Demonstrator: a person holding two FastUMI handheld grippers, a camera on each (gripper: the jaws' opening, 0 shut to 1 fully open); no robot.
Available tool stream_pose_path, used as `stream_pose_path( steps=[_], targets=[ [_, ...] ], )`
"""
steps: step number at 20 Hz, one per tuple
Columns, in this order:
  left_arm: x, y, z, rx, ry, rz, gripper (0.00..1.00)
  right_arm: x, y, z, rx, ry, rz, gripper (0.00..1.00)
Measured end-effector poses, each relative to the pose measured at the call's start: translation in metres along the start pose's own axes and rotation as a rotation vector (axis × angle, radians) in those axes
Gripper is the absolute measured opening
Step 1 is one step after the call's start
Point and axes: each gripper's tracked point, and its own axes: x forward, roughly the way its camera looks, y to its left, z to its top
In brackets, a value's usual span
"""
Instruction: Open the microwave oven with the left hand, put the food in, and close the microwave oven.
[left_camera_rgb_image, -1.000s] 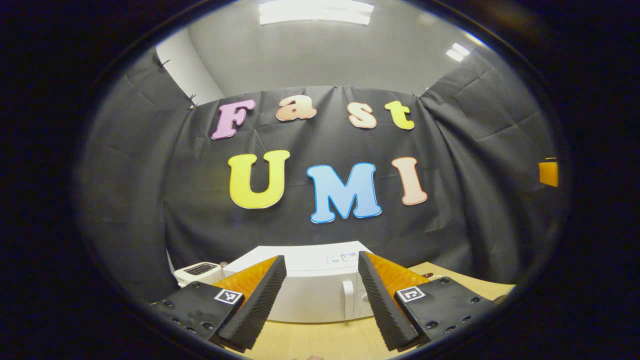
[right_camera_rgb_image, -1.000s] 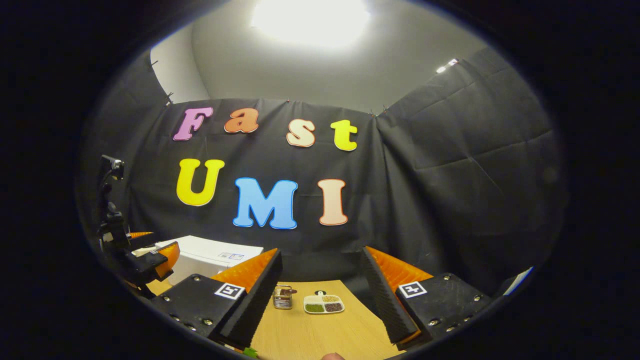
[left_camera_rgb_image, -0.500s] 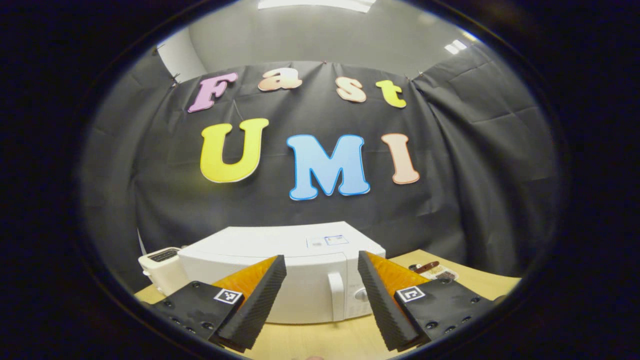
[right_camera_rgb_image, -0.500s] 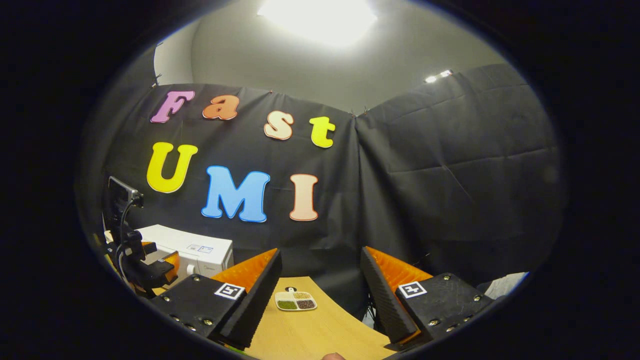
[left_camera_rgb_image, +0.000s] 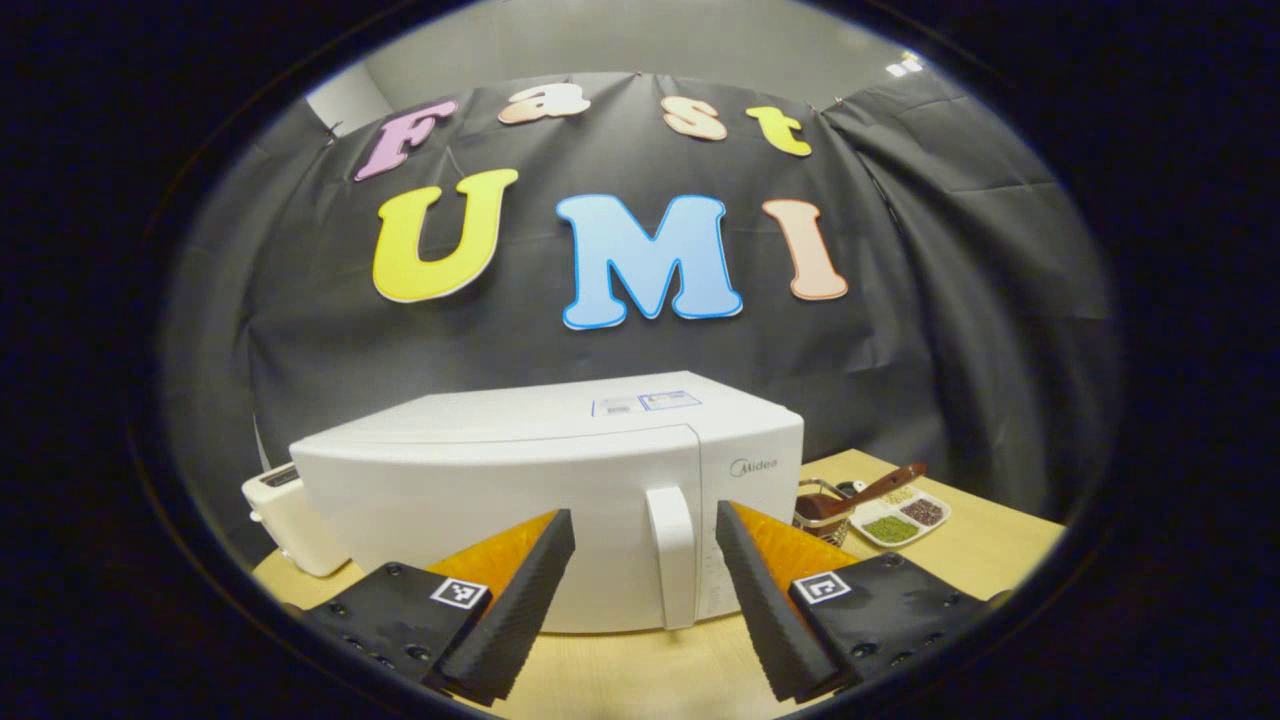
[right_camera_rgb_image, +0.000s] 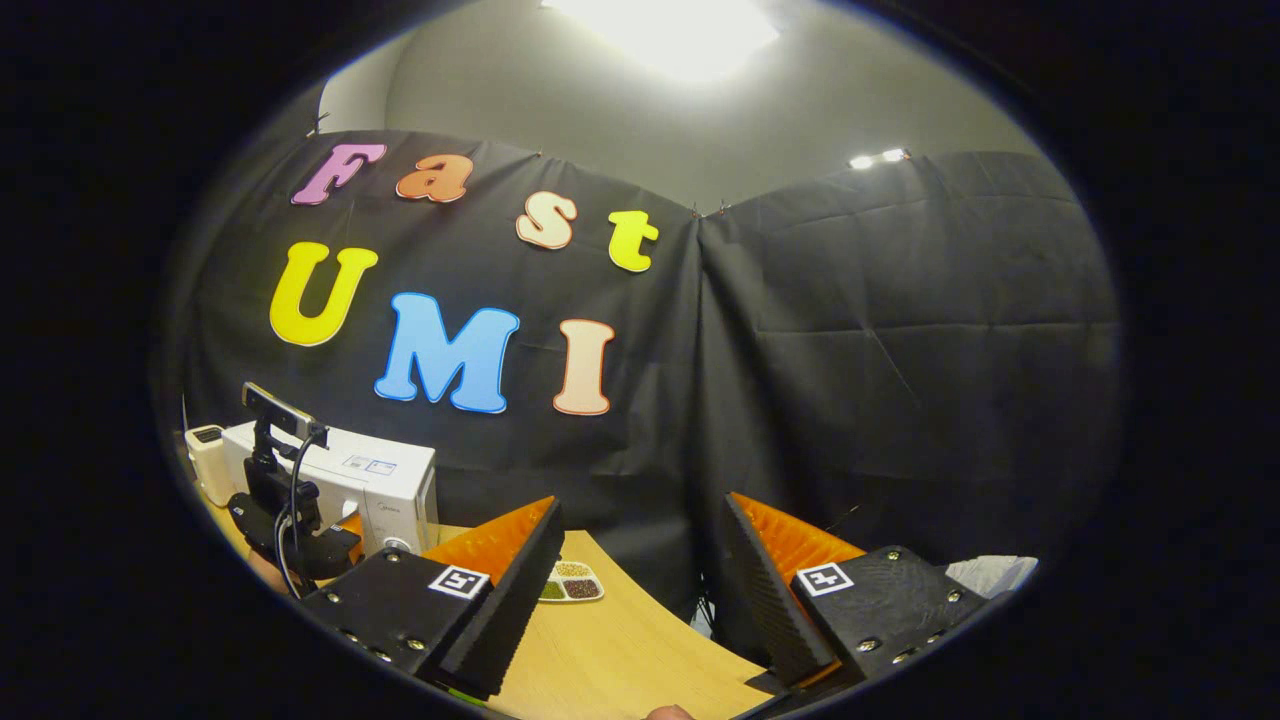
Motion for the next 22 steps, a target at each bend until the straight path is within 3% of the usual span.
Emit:
stream_pose_path(
  steps=[6, 10, 12, 16, 22],
  targets=[
    [0.019, -0.022, -0.012, 0.019, 0.032, -0.042, 0.95, -0.003, -0.002, 0.000, -0.027, 0.019, -0.023, 0.96],
    [0.028, -0.031, -0.018, 0.022, 0.044, -0.057, 0.71, -0.007, 0.002, 0.005, -0.034, 0.011, -0.016, 0.96],
    [0.031, -0.022, -0.020, 0.030, 0.051, -0.025, 0.65, -0.009, 0.003, 0.009, -0.043, 0.003, -0.013, 0.96],
    [0.032, -0.017, -0.026, 0.010, 0.074, -0.009, 0.36, -0.010, 0.005, 0.012, -0.047, -0.008, -0.004, 0.96],
    [0.033, -0.017, -0.026, 0.007, 0.094, -0.040, 0.22, -0.010, 0.009, 0.009, -0.034, -0.002, 0.022, 0.96]
  ],
)
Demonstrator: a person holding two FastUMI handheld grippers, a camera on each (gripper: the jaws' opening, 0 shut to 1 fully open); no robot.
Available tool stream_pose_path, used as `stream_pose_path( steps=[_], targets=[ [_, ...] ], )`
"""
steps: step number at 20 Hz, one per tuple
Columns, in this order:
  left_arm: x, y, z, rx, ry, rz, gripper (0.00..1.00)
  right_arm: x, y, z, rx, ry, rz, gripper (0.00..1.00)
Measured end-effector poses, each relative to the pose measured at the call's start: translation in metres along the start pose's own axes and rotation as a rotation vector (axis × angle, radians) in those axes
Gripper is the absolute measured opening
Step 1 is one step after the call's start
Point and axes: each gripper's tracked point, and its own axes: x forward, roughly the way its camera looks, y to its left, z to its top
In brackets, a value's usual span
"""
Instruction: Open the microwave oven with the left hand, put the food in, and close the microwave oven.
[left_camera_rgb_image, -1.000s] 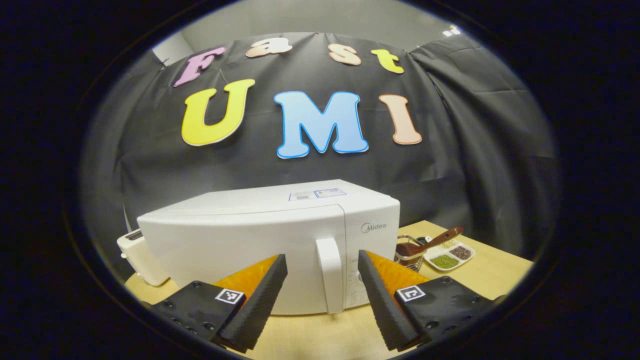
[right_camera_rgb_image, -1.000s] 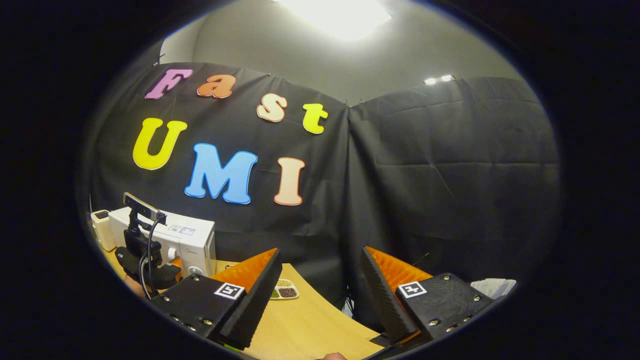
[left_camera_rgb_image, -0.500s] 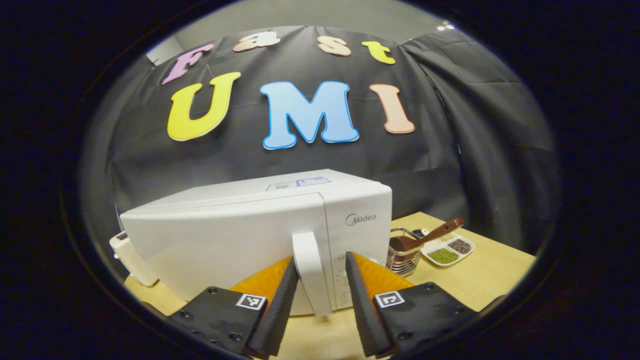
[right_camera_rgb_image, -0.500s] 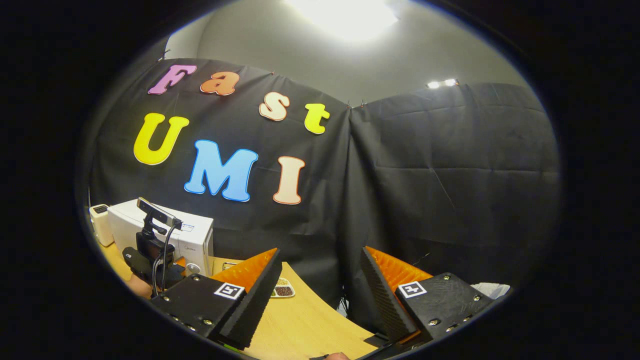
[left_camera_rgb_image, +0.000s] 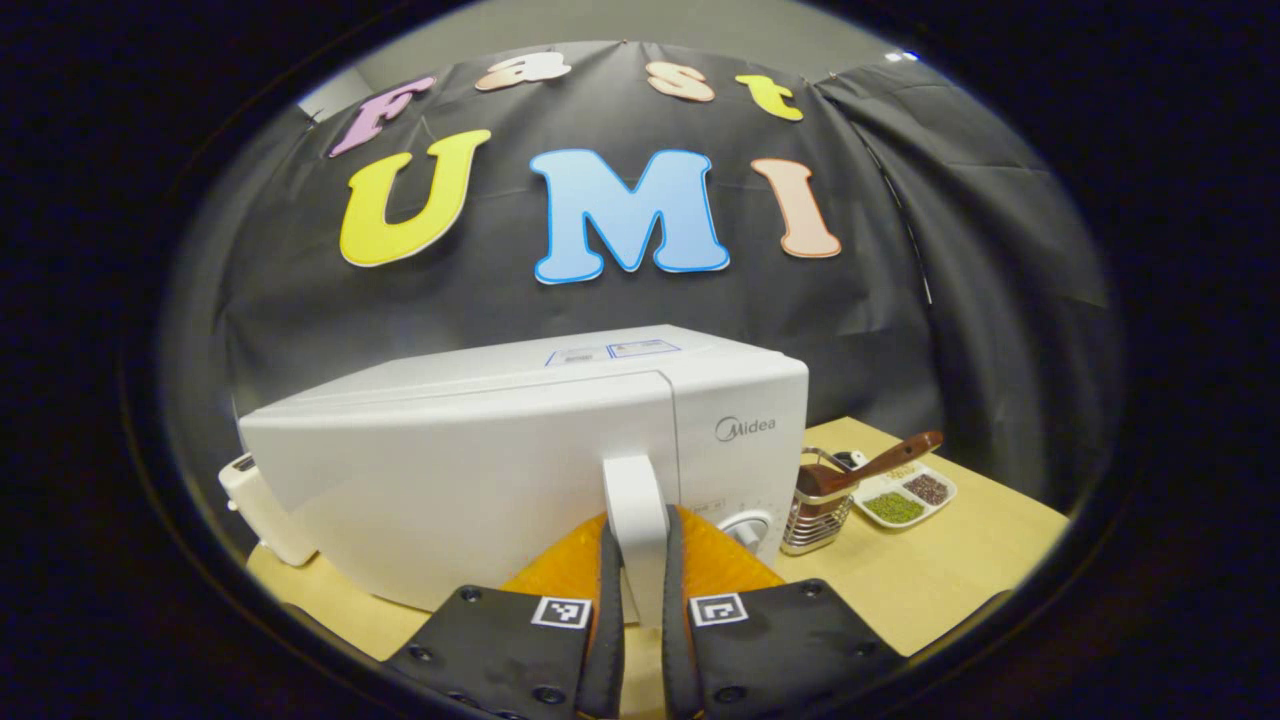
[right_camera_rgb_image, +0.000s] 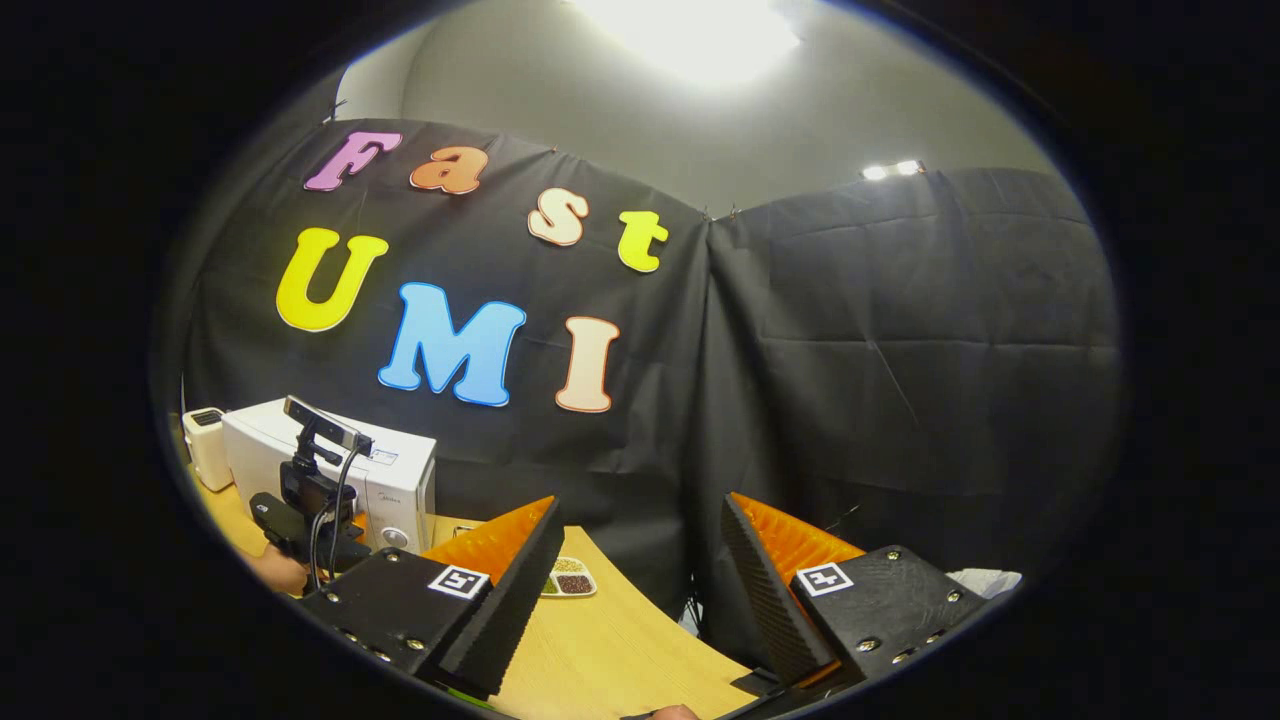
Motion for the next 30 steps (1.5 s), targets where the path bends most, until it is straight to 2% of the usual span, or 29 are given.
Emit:
stream_pose_path(
  steps=[4, 18, 20, 22, 25, 30],
  targets=[
    [-0.001, 0.001, -0.001, -0.011, 0.014, -0.005, 0.15, -0.001, -0.001, 0.007, -0.001, -0.026, 0.021, 0.96],
    [-0.003, 0.005, 0.001, -0.085, 0.063, 0.070, 0.12, 0.024, -0.028, 0.005, 0.046, -0.052, 0.089, 0.96],
    [-0.019, 0.002, -0.009, -0.106, 0.097, 0.096, 0.12, 0.029, -0.033, 0.002, 0.047, -0.057, 0.095, 0.96],
    [-0.037, 0.003, 0.000, -0.041, 0.040, 0.095, 0.12, 0.034, -0.034, 0.000, 0.065, -0.056, 0.105, 0.96],
    [-0.047, 0.003, -0.011, -0.036, 0.067, 0.072, 0.12, 0.039, -0.025, -0.004, 0.083, -0.055, 0.144, 0.96],
    [-0.082, 0.009, -0.017, -0.018, 0.068, 0.092, 0.12, 0.028, -0.009, -0.002, 0.106, -0.084, 0.233, 0.96]
  ],
)
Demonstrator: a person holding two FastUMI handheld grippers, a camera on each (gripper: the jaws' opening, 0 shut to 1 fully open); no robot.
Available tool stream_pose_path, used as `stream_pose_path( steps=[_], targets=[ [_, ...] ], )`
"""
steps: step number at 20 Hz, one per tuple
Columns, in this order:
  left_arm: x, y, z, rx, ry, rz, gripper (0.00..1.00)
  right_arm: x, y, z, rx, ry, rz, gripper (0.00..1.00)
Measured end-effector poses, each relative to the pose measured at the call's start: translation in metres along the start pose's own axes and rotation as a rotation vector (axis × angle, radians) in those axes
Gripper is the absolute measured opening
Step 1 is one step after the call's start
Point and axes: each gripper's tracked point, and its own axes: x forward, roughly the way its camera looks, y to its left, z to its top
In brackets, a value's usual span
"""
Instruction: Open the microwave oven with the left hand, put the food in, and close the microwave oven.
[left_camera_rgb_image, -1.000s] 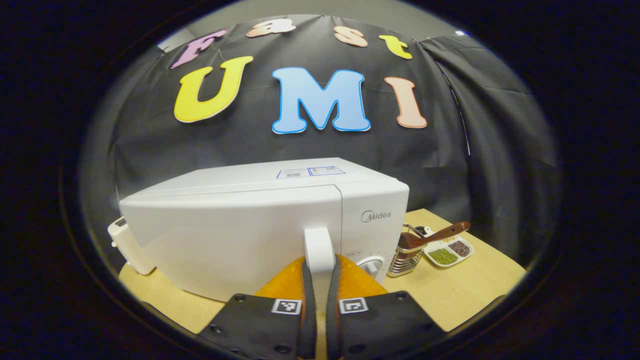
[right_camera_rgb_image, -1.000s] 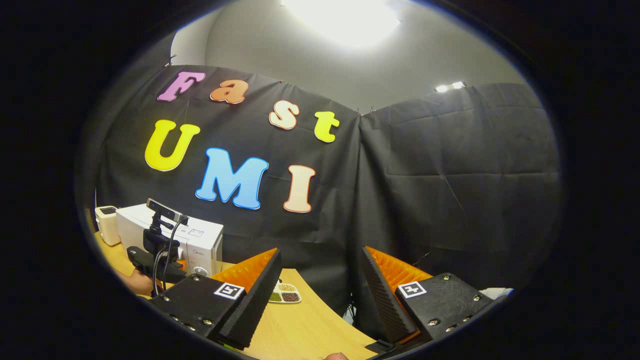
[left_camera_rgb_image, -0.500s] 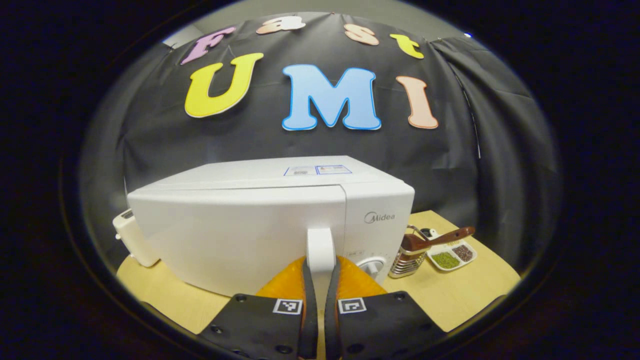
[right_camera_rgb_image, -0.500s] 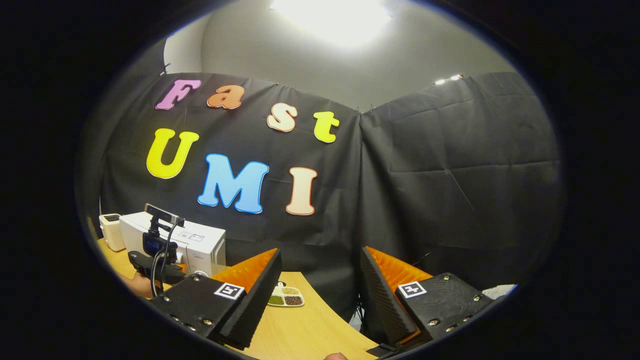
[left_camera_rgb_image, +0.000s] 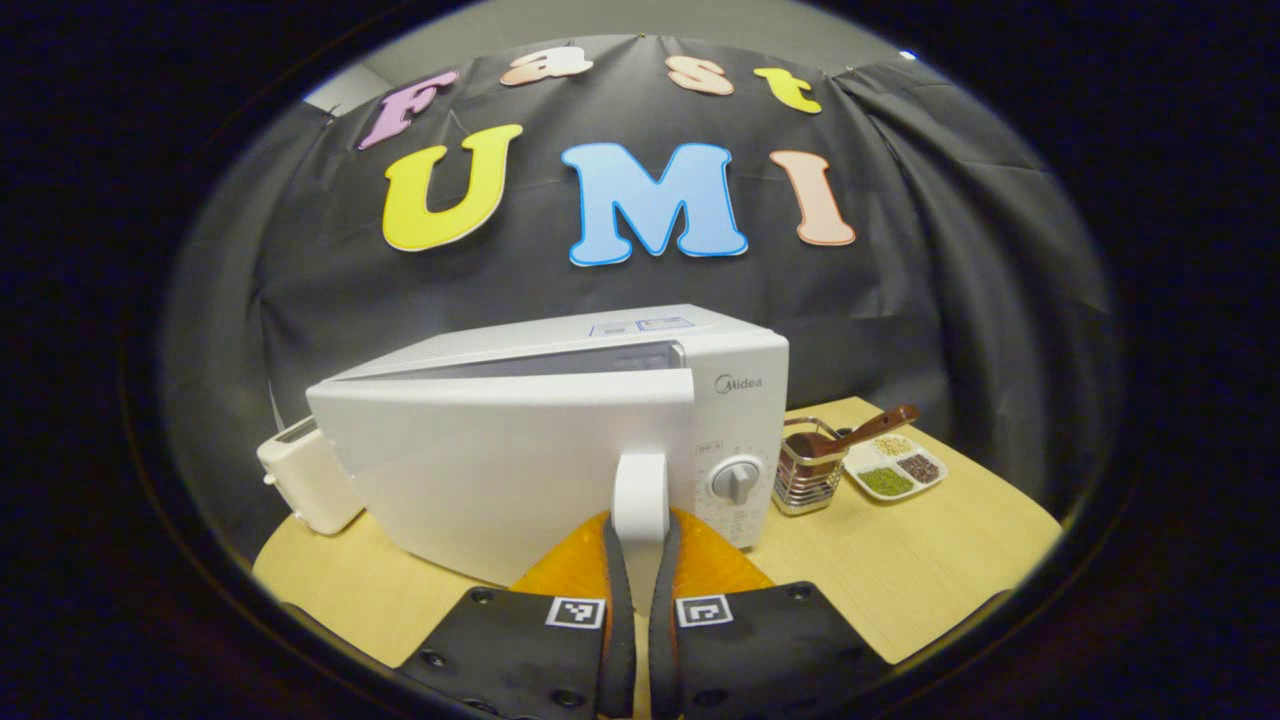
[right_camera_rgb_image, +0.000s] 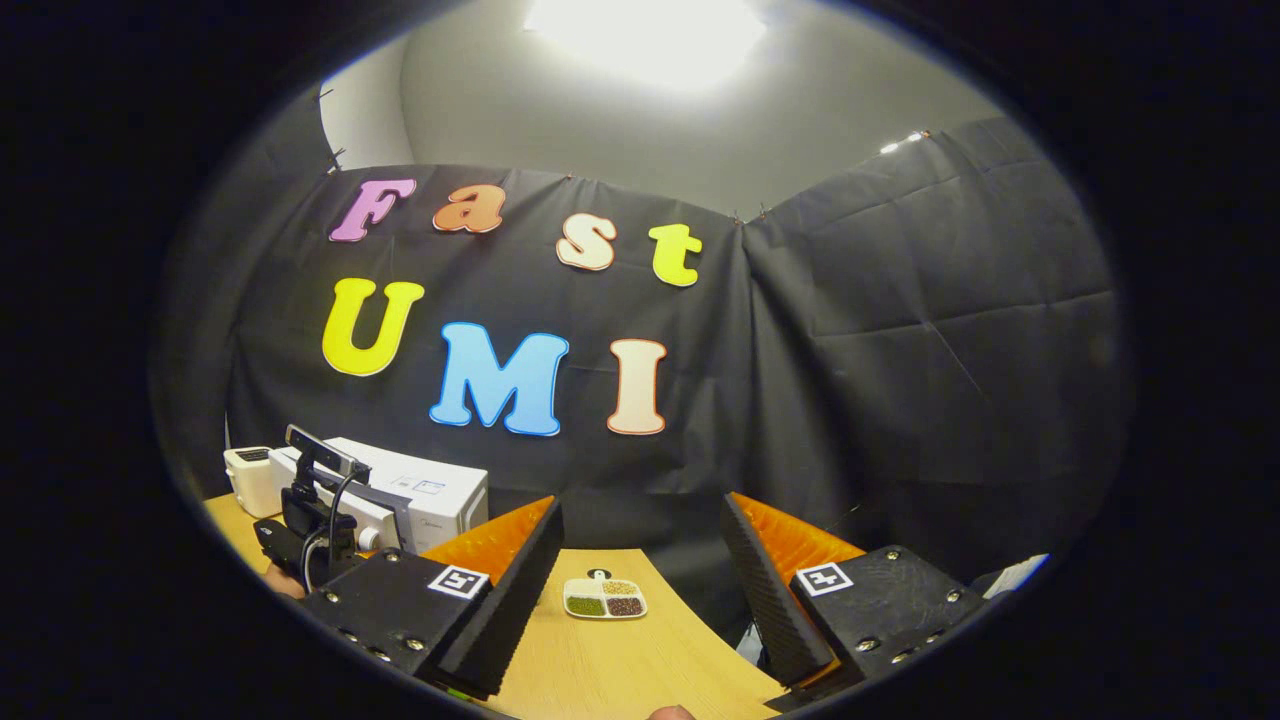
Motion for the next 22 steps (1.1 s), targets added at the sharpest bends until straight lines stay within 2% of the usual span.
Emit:
stream_pose_path(
  steps=[4, 10, 14, 17, 22],
  targets=[
    [-0.033, 0.011, -0.011, -0.008, -0.001, 0.001, 0.12, -0.009, 0.008, -0.003, 0.036, -0.007, 0.084, 0.96],
    [-0.083, 0.042, -0.030, -0.001, 0.009, 0.084, 0.12, -0.024, 0.029, -0.002, 0.063, -0.024, 0.248, 0.96],
    [-0.109, 0.058, -0.038, -0.005, 0.020, 0.116, 0.12, -0.033, 0.050, -0.003, 0.081, -0.028, 0.318, 0.96],
    [-0.126, 0.072, -0.045, -0.010, 0.024, 0.128, 0.12, -0.037, 0.068, -0.002, 0.083, -0.026, 0.348, 0.96],
    [-0.150, 0.097, -0.054, -0.009, 0.030, 0.119, 0.12, -0.043, 0.098, 0.005, 0.091, -0.035, 0.346, 0.96]
  ],
)
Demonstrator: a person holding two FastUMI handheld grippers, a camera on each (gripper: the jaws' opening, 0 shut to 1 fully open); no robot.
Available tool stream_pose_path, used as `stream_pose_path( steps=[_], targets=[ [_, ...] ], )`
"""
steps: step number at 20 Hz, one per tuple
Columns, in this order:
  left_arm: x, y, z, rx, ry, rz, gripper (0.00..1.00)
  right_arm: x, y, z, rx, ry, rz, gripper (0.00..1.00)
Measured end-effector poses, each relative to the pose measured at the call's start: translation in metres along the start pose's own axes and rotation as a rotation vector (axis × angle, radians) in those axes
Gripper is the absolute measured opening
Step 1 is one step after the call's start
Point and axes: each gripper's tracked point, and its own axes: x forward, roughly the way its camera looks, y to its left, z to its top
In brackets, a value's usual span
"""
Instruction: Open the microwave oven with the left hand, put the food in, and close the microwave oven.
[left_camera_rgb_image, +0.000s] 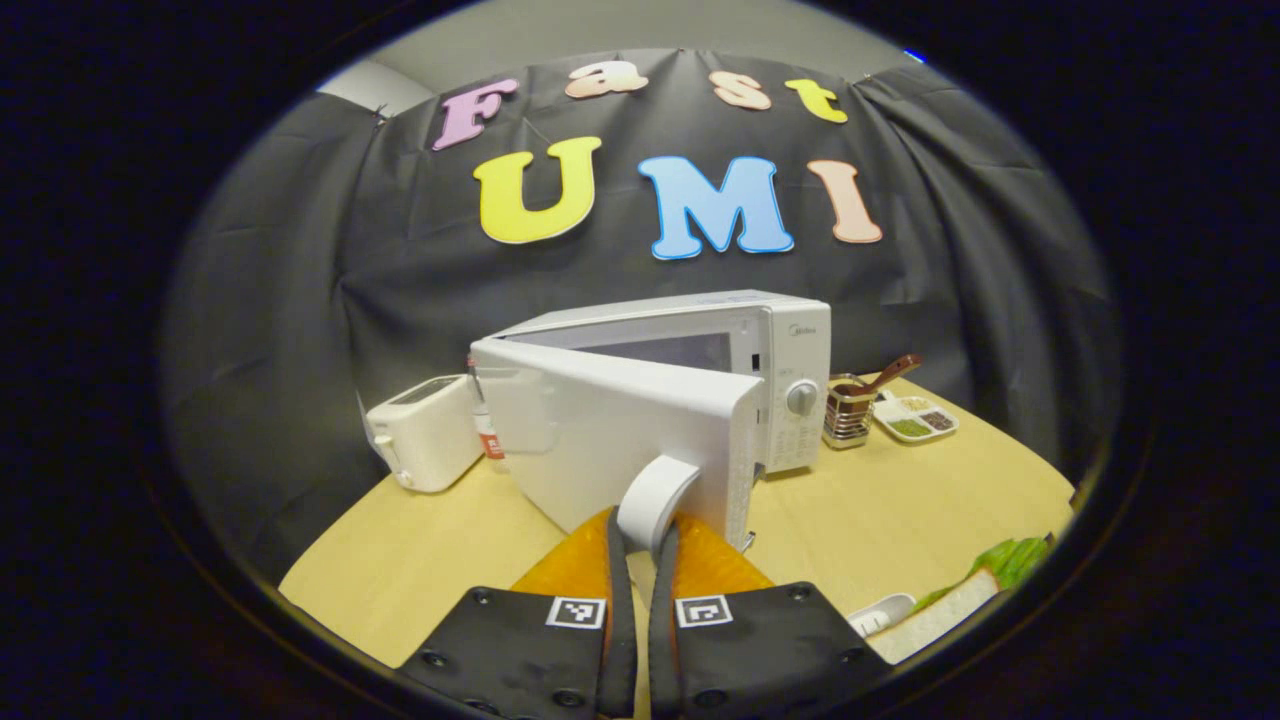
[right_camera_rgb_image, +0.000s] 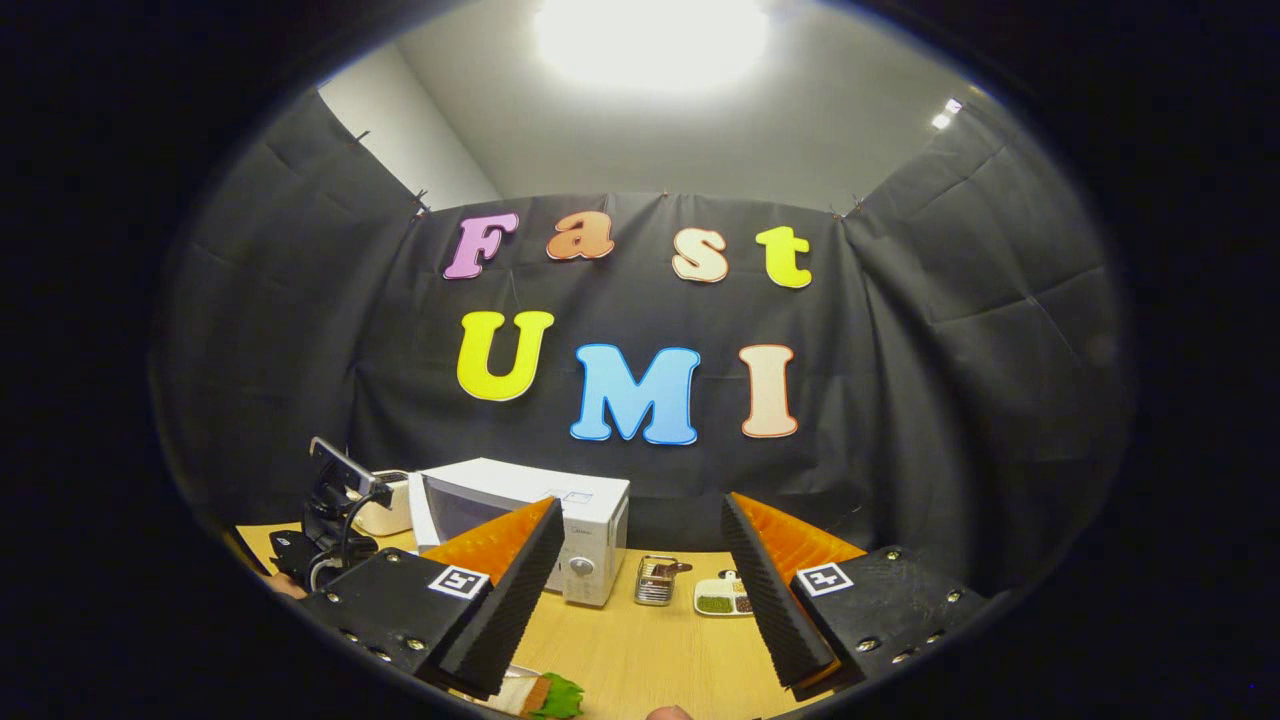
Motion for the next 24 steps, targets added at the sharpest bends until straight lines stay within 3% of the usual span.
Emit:
stream_pose_path(
  steps=[9, 19, 24],
  targets=[
    [-0.032, 0.063, -0.019, 0.008, -0.005, -0.032, 0.12, 0.007, 0.058, -0.004, -0.003, 0.024, -0.036, 0.96],
    [-0.055, 0.153, -0.039, 0.010, -0.014, 0.007, 0.11, 0.014, 0.138, 0.002, 0.011, 0.018, 0.003, 0.96],
    [-0.057, 0.176, -0.042, -0.012, -0.023, -0.027, 0.11, 0.009, 0.169, 0.004, 0.012, 0.013, 0.001, 0.96]
  ],
)
